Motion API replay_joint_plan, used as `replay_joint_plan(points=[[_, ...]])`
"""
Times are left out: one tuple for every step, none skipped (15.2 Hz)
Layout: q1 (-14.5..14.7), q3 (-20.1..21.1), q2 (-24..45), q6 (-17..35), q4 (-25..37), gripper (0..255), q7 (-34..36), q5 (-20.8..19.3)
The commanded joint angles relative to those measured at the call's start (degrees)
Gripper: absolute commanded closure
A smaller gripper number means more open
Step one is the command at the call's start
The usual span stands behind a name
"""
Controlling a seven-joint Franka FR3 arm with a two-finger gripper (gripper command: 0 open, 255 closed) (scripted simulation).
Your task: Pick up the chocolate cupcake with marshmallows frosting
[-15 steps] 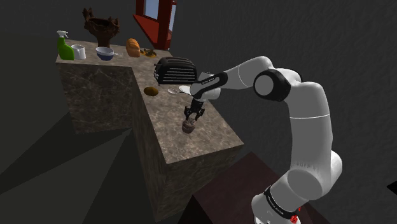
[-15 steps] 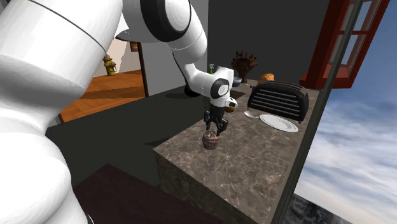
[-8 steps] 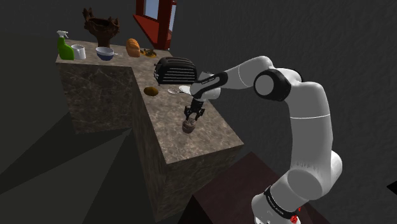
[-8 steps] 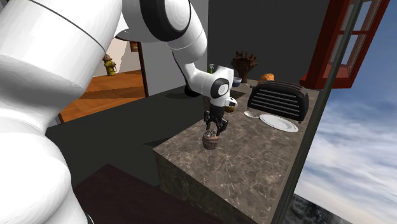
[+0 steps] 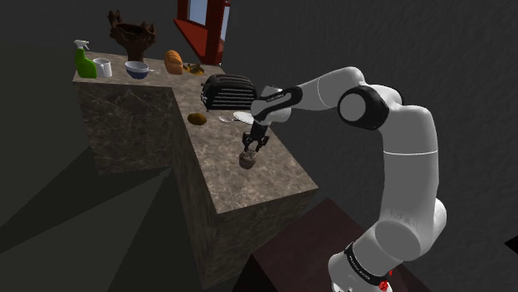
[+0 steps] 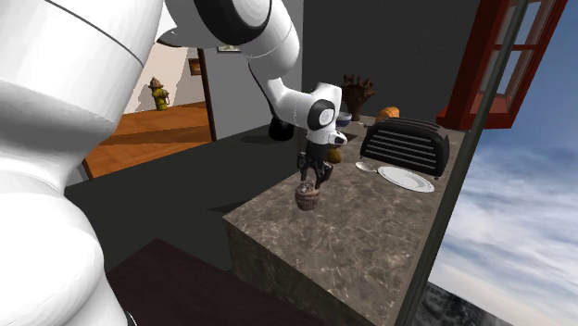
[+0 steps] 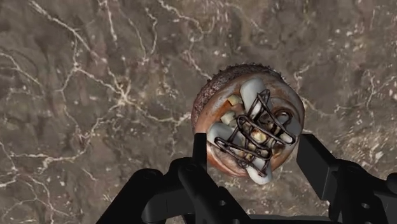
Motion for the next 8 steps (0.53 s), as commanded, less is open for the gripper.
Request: replay_joint_plan(points=[[0.04,-0.07,-1.17,-0.96,-0.19,255,0.15,-0.11],[0.06,-0.11,-1.69,-1.47,-0.19,255,0.23,-0.17],[0.08,-0.15,-2.19,-1.99,-0.18,255,0.31,-0.23],[0.09,-0.18,-2.69,-2.51,-0.15,255,0.40,-0.29],[0.11,-0.22,-3.18,-3.03,-0.12,255,0.48,-0.35],[0.13,-0.25,-3.67,-3.56,-0.07,255,0.56,-0.40],[0.13,-0.25,-3.74,-3.64,-0.07,255,0.57,-0.41],[0.13,-0.25,-3.74,-3.64,-0.06,255,0.57,-0.41]])
